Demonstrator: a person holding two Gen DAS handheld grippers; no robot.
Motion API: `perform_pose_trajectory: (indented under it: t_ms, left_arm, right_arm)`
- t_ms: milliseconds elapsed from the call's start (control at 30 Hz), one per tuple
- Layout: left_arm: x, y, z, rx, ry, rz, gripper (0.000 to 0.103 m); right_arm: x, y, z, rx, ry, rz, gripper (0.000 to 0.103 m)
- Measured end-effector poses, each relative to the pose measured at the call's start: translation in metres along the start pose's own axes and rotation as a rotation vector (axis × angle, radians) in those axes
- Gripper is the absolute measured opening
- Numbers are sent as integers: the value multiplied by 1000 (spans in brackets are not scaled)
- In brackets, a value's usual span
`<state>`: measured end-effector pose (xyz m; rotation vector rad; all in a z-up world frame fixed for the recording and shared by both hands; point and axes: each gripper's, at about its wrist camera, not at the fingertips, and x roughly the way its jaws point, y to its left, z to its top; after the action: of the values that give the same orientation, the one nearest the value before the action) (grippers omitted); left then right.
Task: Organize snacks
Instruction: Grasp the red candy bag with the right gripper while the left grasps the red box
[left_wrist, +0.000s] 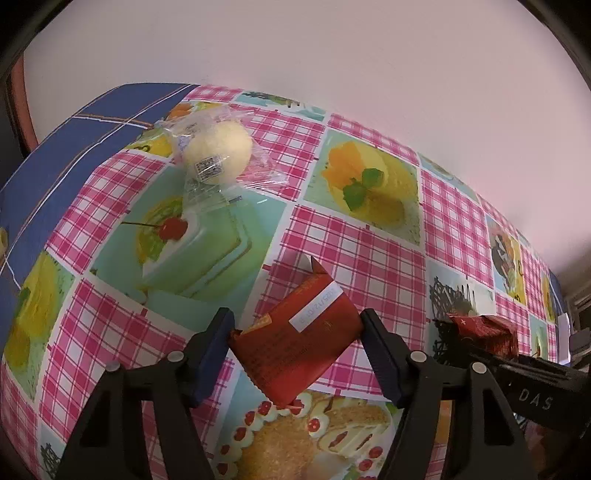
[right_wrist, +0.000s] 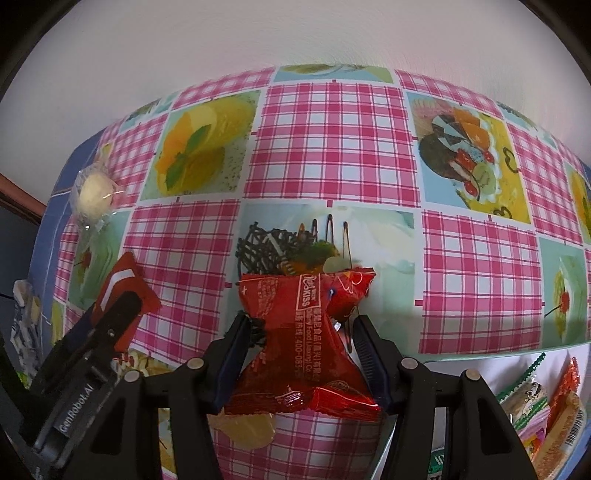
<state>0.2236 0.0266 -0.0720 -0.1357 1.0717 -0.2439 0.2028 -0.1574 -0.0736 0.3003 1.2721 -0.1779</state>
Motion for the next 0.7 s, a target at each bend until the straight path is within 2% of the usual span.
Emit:
perform_pose_trajectory:
  t_ms: [333,567,700]
  left_arm:
    - [-1,-2,0,-36,48,18,70]
    - [-13,-11,-3,-37,73,8,70]
    - [-26,-20,-4,-30,76,3,70]
  right_arm:
    - [-6,3,-15,-12,-21,-11,53]
    - [-40,-1,-34,-28,-89,-7,53]
    - [-59,-12,-50,15,-120,31,53]
